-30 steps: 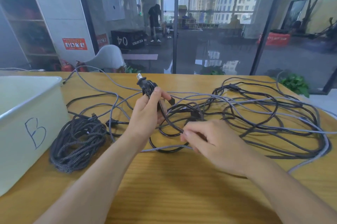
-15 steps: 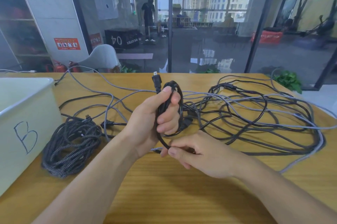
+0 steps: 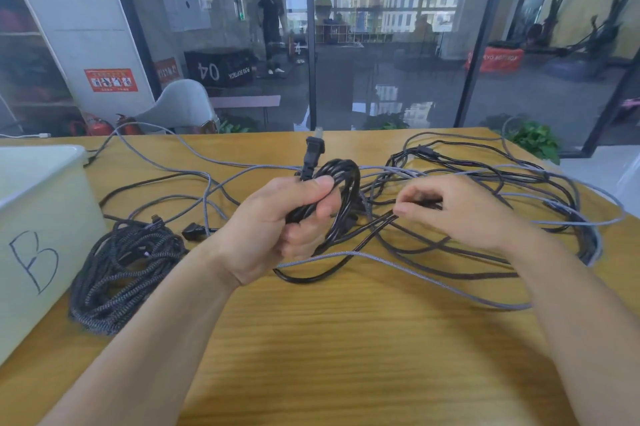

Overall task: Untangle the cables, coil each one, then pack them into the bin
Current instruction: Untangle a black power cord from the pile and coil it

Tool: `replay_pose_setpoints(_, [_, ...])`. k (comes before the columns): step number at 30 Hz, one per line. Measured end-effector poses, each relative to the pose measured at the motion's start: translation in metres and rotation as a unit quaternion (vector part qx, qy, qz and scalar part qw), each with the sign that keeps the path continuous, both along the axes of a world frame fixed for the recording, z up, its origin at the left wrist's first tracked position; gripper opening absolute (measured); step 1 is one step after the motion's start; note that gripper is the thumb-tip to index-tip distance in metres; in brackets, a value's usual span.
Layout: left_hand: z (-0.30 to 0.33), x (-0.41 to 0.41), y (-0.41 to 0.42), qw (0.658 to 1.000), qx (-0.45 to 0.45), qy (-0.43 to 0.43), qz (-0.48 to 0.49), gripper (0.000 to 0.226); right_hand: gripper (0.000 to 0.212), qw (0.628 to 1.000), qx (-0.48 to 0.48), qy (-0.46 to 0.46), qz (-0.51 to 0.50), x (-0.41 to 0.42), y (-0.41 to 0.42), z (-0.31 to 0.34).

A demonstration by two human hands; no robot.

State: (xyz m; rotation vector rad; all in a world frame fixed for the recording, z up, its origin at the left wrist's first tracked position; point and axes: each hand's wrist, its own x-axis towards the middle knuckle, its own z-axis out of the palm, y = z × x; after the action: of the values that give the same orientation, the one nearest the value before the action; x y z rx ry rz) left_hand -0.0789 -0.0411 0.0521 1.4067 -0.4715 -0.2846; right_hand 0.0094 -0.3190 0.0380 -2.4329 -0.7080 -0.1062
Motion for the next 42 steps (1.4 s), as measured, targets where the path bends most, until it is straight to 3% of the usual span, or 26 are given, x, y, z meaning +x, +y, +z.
replay_pose_setpoints(3, [0.0, -0.001, 0.0, 1.0, 0.016, 0.005, -0.011, 0.037, 0.03, 0.994, -0.073, -0.04, -0.068, 0.006, -0.011, 0.001])
replay_pose_setpoints(5, [-0.002, -0.001, -0.003, 0.999, 0.029, 0.0, -0.019, 0.036, 0.04, 0.982, -0.072, -0.107, -0.138, 0.006, -0.008, -0.001])
replay_pose_setpoints(7, [-0.006, -0.001, -0.008, 0.997, 0.072, -0.013, -0.024, 0.034, 0.042, 0.957, -0.03, -0.193, -0.213, 0.0, 0.008, -0.001])
replay_pose_setpoints(9, [-0.011, 0.0, -0.012, 0.991, 0.13, -0.029, -0.015, 0.033, 0.038, 0.947, 0.051, -0.23, -0.219, -0.009, 0.026, -0.001])
replay_pose_setpoints(12, [-0.016, 0.003, -0.012, 0.982, 0.183, -0.045, 0.021, 0.035, 0.023, 0.956, 0.188, -0.161, -0.158, -0.019, 0.041, -0.004])
replay_pose_setpoints(15, [-0.018, 0.007, -0.01, 0.979, 0.185, -0.054, 0.07, 0.037, 0.013, 0.961, 0.254, -0.047, -0.096, -0.027, 0.048, -0.006])
replay_pose_setpoints(17, [-0.02, 0.009, -0.01, 0.978, 0.174, -0.057, 0.097, 0.036, 0.019, 0.959, 0.274, 0.008, -0.073, -0.031, 0.05, -0.006])
replay_pose_setpoints(21, [-0.024, 0.01, -0.014, 0.973, 0.172, -0.067, 0.14, 0.037, 0.016, 0.963, 0.265, 0.011, -0.047, -0.04, 0.053, -0.006])
replay_pose_setpoints(25, [-0.03, 0.013, -0.019, 0.964, 0.185, -0.074, 0.178, 0.047, 0.011, 0.948, 0.315, 0.048, -0.003, -0.048, 0.061, -0.007])
replay_pose_setpoints(29, [-0.031, 0.014, -0.023, 0.959, 0.173, -0.08, 0.212, 0.047, 0.013, 0.947, 0.31, 0.081, 0.036, -0.053, 0.066, -0.009])
replay_pose_setpoints(35, [-0.028, 0.013, -0.02, 0.941, 0.149, -0.101, 0.288, 0.049, 0.039, 0.942, 0.295, 0.124, 0.098, -0.058, 0.073, -0.014])
replay_pose_setpoints(40, [-0.02, 0.017, -0.004, 0.935, 0.052, -0.061, 0.345, 0.034, 0.02, 0.957, 0.235, 0.15, 0.078, -0.059, 0.07, -0.011])
replay_pose_setpoints(42, [-0.019, 0.018, 0.003, 0.929, 0.037, -0.062, 0.363, 0.033, 0.023, 0.964, 0.187, 0.161, 0.097, -0.062, 0.068, -0.007])
